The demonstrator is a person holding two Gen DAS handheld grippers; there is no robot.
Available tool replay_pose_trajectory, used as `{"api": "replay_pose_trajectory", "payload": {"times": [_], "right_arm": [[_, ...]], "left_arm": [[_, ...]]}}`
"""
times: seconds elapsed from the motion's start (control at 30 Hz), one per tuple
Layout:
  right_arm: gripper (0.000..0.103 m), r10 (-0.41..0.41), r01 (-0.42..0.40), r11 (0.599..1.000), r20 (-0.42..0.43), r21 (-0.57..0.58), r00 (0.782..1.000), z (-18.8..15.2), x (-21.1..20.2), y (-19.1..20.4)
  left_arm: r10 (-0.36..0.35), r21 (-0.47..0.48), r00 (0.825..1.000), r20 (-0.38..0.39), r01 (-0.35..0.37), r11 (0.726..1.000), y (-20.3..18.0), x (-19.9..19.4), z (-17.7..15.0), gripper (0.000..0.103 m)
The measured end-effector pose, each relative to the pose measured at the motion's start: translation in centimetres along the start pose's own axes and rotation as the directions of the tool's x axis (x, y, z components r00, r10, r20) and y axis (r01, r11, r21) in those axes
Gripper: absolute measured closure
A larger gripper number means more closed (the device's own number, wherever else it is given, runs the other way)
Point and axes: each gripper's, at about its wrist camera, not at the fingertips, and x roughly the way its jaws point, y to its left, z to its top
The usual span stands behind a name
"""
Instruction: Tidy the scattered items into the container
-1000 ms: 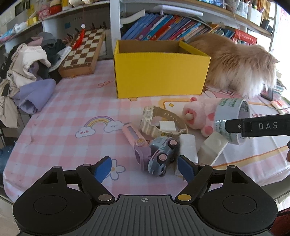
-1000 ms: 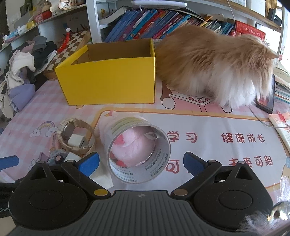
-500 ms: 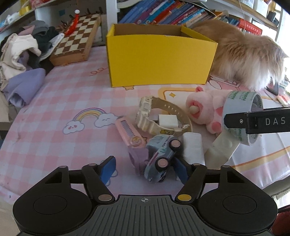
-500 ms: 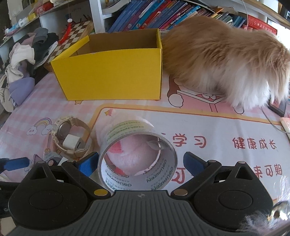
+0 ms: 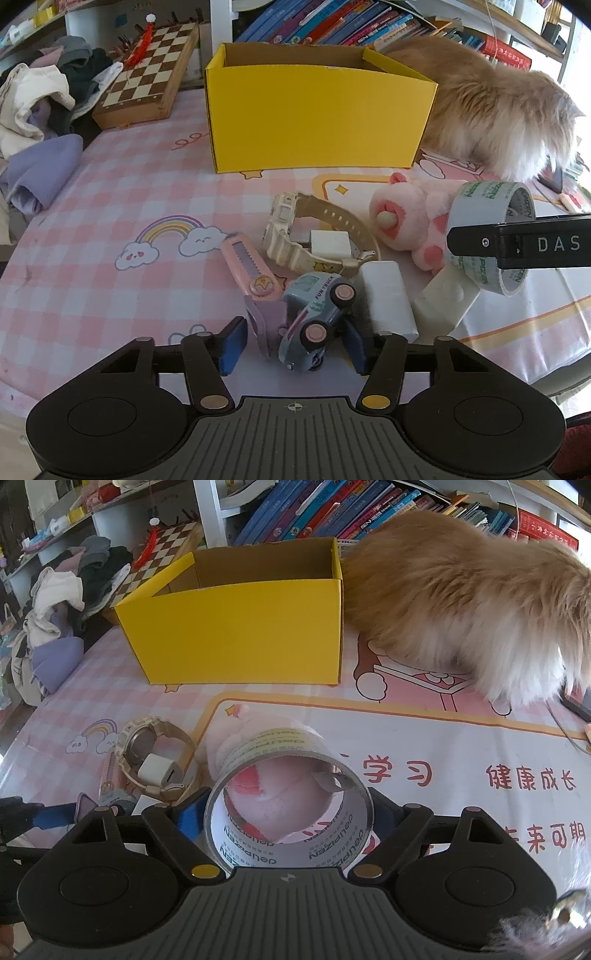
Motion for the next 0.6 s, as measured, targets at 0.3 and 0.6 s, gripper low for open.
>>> {"api": "replay_pose_trajectory", "payload": {"times": [0.3, 0.6], "right_arm": [[0.018, -0.001, 0.001, 1.0, 0.004, -0.013, 1.0, -0.1, -0.3, 0.0], [0.019, -0.002, 0.002, 1.0, 0.029, -0.009, 1.0, 0.0, -1.2, 0.0]], "left_arm": [[-0.008, 0.02, 1.0, 0.005, 0.008, 1.0, -0.2, 0.5, -0.3, 0.061], [-0.057, 0.017, 0.996, 0.068, 0.056, 0.998, 0.1, -1.1, 0.2, 0.068]]}}
